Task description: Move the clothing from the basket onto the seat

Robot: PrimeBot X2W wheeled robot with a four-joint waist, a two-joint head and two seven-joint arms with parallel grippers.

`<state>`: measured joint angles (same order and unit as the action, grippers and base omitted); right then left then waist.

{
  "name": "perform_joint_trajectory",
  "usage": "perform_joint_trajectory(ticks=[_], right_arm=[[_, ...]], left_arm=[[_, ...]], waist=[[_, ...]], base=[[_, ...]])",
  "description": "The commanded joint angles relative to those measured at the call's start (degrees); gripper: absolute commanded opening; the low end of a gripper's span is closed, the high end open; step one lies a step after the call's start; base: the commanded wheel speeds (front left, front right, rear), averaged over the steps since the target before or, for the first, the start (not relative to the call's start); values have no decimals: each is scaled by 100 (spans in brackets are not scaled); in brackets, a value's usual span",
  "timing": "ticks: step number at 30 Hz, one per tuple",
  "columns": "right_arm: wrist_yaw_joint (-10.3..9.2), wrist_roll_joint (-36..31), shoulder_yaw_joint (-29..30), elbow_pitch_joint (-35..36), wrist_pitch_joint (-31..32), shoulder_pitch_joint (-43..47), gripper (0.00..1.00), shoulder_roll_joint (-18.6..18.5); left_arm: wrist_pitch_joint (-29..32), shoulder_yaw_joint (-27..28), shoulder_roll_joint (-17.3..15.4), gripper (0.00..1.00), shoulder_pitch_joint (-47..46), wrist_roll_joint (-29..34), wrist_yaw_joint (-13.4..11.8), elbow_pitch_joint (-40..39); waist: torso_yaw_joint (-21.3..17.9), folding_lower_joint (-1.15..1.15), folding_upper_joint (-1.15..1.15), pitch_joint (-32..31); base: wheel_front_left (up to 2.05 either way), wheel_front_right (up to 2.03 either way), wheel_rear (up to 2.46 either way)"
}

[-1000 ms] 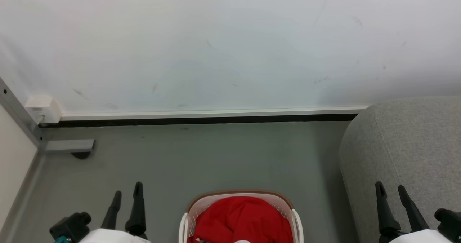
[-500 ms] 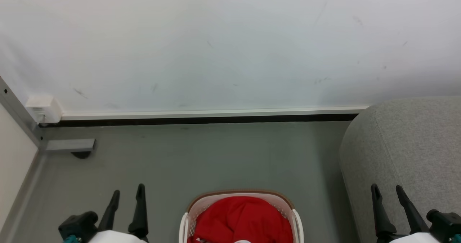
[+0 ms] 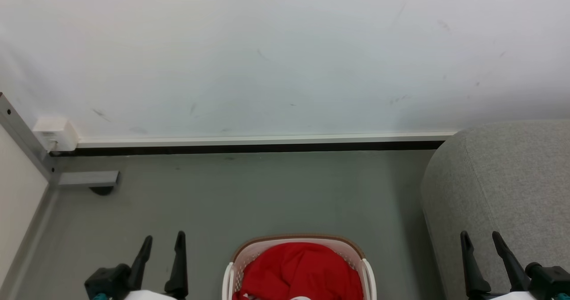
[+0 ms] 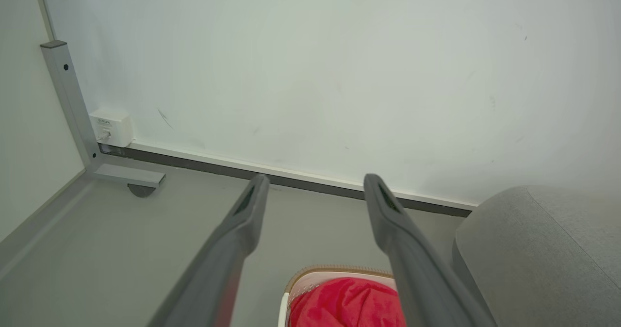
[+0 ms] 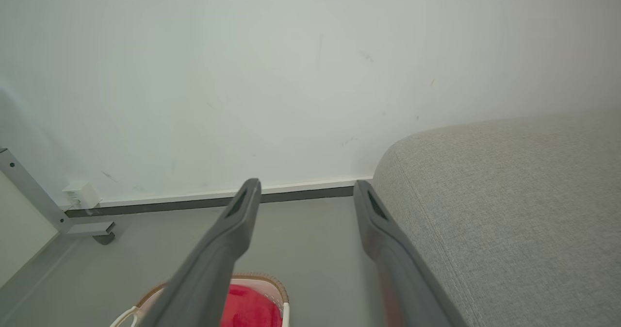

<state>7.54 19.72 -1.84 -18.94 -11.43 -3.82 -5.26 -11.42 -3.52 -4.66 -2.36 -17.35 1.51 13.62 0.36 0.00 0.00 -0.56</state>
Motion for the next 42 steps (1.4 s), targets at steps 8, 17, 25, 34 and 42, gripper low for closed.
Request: perform_joint_trajectory(ticks=[8, 17, 25, 34, 42], right_arm=[[-8, -332, 10, -135, -130, -50, 100, -13], [-9, -604, 35, -314, -236, -31, 100, 6], [-10, -919, 12, -394, -314, -40, 100, -14], [-11, -809, 41, -542, -372, -77, 100, 35], [-11, -765, -7, -594, -372, -101, 100, -16]], left_arm=[[-137, 24, -7, 100, 42, 386, 150, 23], [-238, 41, 41, 100, 54, 760, 271, 178], [-313, 44, 74, 100, 71, 1116, 311, 243], [-378, 158, 138, 100, 60, 1005, 396, 435], [-376, 222, 162, 100, 36, 866, 450, 522]], waist=[[-1, 0, 0, 0], [-8, 0, 0, 11], [-3, 0, 0, 28], [22, 0, 0, 69], [13, 0, 0, 99]], base=[[0, 0, 0], [0, 0, 0], [0, 0, 0], [0, 0, 0], [0, 0, 0]])
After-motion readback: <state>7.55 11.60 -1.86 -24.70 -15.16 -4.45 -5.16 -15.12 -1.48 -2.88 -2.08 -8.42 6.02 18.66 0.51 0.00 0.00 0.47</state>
